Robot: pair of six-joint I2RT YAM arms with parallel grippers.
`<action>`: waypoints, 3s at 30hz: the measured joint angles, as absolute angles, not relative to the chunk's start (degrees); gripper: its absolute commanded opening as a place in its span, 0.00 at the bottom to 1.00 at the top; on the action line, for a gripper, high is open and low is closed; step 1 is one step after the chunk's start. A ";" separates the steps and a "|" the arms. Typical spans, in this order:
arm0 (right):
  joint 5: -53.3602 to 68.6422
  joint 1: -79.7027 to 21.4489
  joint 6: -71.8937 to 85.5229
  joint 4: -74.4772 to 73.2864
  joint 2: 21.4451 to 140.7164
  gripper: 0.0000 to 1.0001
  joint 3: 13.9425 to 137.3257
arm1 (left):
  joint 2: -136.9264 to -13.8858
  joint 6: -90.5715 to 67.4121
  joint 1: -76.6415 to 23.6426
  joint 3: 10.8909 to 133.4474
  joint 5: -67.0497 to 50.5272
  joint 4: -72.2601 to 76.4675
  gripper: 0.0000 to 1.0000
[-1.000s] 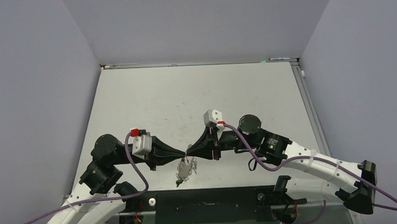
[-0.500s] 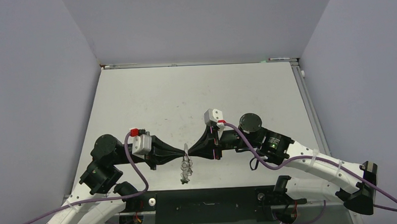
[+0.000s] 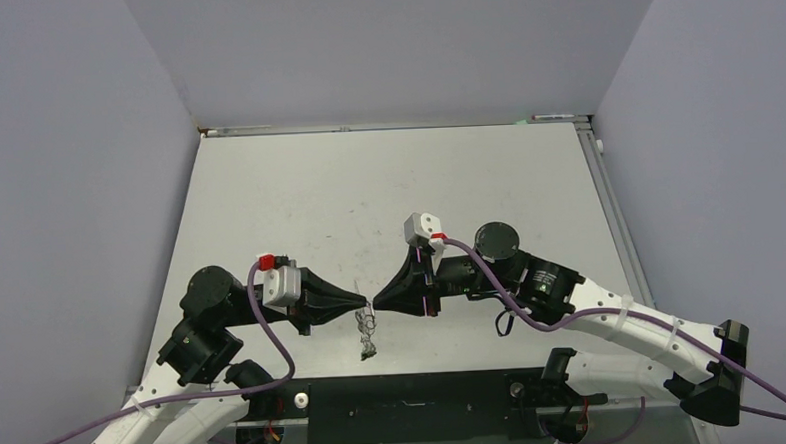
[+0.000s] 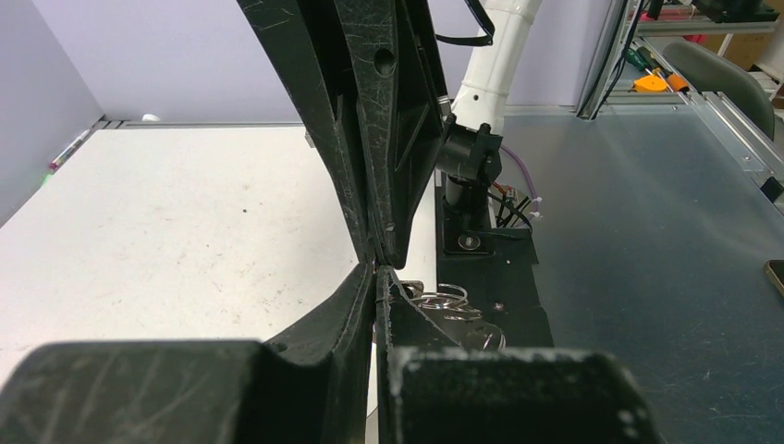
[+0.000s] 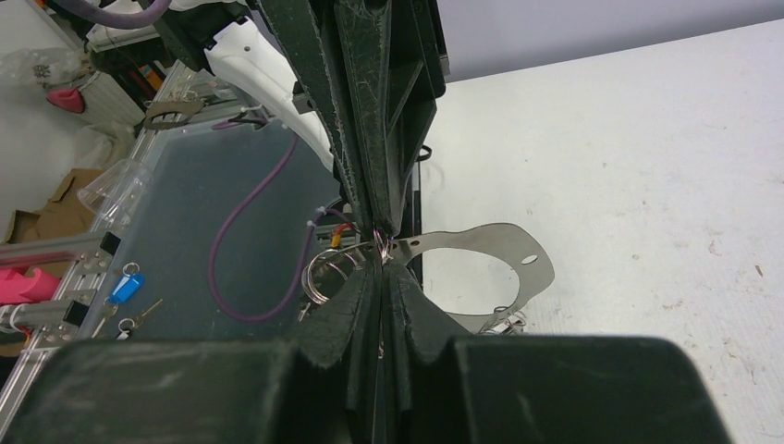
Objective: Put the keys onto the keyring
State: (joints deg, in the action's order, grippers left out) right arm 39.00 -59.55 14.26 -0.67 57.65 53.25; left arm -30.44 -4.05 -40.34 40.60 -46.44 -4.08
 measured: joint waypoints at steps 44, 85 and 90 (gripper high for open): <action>-4.62 -72.14 35.03 -12.03 69.78 0.77 39.92 | -24.82 -1.89 -38.63 40.60 -2.26 -9.15 0.94; -20.49 -70.35 34.02 -17.04 96.42 0.63 51.90 | -24.82 -1.87 -38.13 40.60 4.29 -11.42 0.94; -21.82 -61.95 27.49 -14.17 97.86 0.63 52.73 | -24.88 -1.87 -38.13 40.60 4.32 -11.44 0.94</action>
